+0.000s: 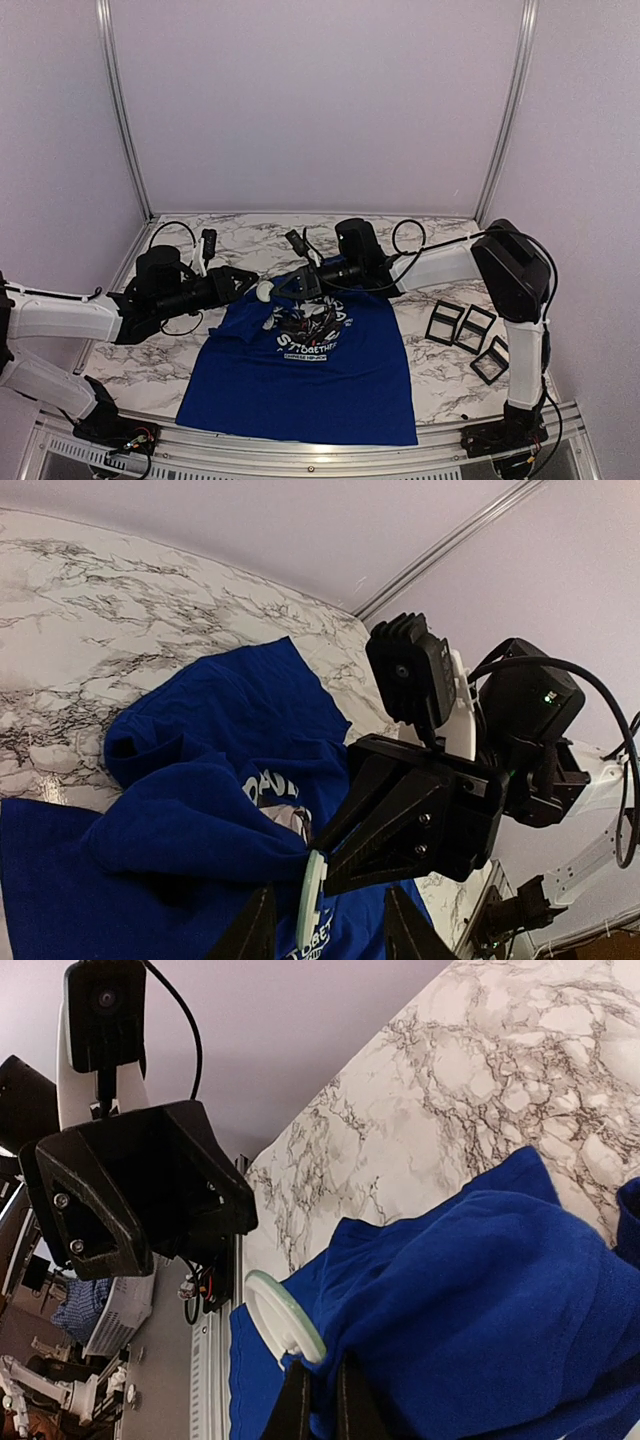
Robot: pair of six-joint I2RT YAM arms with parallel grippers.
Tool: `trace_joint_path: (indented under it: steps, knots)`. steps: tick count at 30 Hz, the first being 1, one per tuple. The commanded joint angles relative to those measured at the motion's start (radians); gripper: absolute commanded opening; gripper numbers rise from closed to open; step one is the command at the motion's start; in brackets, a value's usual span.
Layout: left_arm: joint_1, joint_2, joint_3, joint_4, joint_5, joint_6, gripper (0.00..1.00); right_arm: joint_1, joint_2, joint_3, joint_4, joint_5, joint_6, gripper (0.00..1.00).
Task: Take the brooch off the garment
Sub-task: Pass from the right arm to the left
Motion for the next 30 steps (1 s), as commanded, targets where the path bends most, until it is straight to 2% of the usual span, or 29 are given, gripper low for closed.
trace_joint_path:
  steps: [1,5,16,23,30]
  knots:
    - [0.016,-0.016,0.104,-0.289,0.129,0.134,0.39,-0.004,-0.023,0.065,-0.126,-0.021,-0.127,0.00]
    - [0.022,0.006,0.202,-0.466,0.151,0.206,0.39,-0.003,-0.030,0.089,-0.207,-0.017,-0.207,0.00]
    - [0.030,0.082,0.377,-0.771,0.145,0.361,0.35,-0.002,-0.046,0.126,-0.340,0.011,-0.336,0.00]
    - [0.030,0.142,0.416,-0.810,0.179,0.391,0.33,-0.002,-0.049,0.124,-0.348,0.009,-0.347,0.00]
    - [0.030,0.194,0.428,-0.772,0.218,0.382,0.25,0.001,-0.049,0.126,-0.354,0.010,-0.354,0.00]
